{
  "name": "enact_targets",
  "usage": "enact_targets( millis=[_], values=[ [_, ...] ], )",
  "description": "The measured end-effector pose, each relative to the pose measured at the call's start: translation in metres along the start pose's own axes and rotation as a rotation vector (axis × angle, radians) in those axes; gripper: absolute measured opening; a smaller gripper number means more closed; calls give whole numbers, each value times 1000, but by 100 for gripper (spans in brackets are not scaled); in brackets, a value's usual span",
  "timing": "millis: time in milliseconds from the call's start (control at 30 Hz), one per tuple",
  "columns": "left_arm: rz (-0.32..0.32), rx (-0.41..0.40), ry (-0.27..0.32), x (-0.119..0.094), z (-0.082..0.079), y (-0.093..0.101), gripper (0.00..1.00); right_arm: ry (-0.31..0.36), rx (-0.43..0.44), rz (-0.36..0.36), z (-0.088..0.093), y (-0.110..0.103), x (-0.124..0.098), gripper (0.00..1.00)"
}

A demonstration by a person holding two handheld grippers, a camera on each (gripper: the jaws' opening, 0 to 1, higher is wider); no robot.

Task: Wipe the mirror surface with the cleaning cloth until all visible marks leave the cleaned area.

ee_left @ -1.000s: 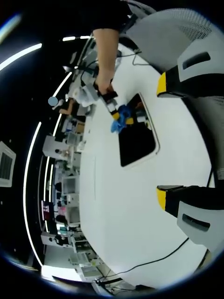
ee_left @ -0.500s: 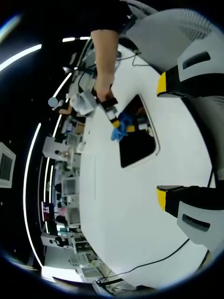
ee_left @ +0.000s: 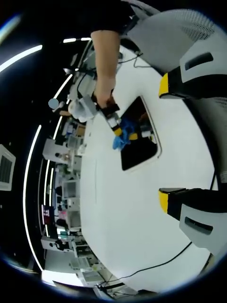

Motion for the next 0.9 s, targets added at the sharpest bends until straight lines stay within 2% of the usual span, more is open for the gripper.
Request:
enact_targets(
  millis=[100, 900],
  values=[
    [5, 2, -2, 0, 0, 1, 77, 11, -23, 0, -3, -8, 3, 3],
    [11, 4, 12, 0, 0, 1, 76, 25, 7, -50, -17, -39, 15, 3]
  ],
)
Point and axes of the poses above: the point that each gripper's makers call its tool centre point, and the gripper's own axes: x roughly forward along the fingers, y roughly to its right, z roughly out of its underside, the point moved 6 cm from there along -x, roughly backward along the fingers, and after that the axes turned 2 degrees about z, right-handed, at the moved point
